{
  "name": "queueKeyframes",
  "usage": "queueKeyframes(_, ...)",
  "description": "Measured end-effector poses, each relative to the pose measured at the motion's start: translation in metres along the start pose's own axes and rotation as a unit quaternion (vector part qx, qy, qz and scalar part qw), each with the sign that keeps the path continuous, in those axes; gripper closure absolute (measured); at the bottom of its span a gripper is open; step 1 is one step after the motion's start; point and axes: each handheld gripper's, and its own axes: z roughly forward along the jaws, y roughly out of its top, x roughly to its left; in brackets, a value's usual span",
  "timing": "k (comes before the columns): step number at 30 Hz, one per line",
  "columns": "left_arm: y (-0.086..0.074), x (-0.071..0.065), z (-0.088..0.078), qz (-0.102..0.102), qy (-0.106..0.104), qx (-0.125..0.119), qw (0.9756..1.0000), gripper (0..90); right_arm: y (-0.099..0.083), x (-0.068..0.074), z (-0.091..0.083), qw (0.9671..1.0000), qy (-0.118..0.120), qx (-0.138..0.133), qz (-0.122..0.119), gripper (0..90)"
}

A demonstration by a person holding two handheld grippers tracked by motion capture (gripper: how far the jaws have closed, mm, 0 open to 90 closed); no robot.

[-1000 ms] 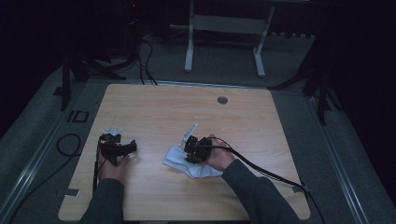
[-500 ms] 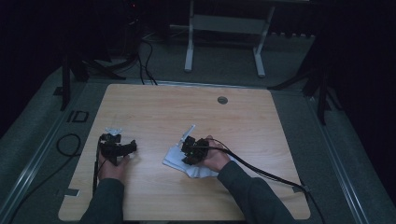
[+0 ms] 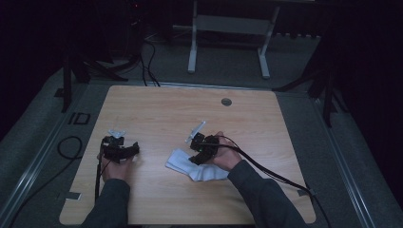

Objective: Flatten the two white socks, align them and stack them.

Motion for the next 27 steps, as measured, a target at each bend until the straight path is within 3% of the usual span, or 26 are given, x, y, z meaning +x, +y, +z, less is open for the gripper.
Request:
queueKeyframes(8,0.000,-0.007,-0.007,0.012,-0.016,0.003,0.9998,55.5,-0.013,-0.012,-0.012,0.9997,-0.008,-0.009,0.019,51.6)
queueKeyframes(11,0.001,-0.007,-0.009,0.009,-0.031,0.007,0.9995,66.6,-0.019,-0.016,-0.017,0.9995,-0.011,-0.014,0.028,51.6)
queueKeyframes(12,0.001,-0.009,-0.010,0.009,-0.046,0.008,0.9989,70.4,-0.020,-0.017,-0.019,0.9994,-0.013,-0.012,0.029,51.5)
queueKeyframes(17,0.002,-0.018,-0.018,0.023,-0.074,-0.001,0.9970,86.4,-0.029,-0.019,-0.025,0.9991,-0.020,-0.016,0.034,52.9)
queueKeyframes(22,0.007,-0.040,-0.034,0.054,-0.114,-0.012,0.9919,89.8,-0.045,-0.017,-0.033,0.9989,-0.029,-0.012,0.035,52.9)
queueKeyframes(23,0.007,-0.040,-0.034,0.054,-0.114,-0.012,0.9919,89.9,-0.045,-0.017,-0.033,0.9989,-0.029,-0.012,0.035,52.9)
queueKeyframes(24,0.008,-0.051,-0.039,0.067,-0.130,-0.017,0.9891,89.9,-0.048,-0.017,-0.034,0.9987,-0.035,-0.010,0.036,53.1)
queueKeyframes(27,0.007,-0.070,-0.047,0.086,-0.154,-0.026,0.9840,89.8,-0.060,-0.021,-0.039,0.9979,-0.041,-0.007,0.050,54.0)
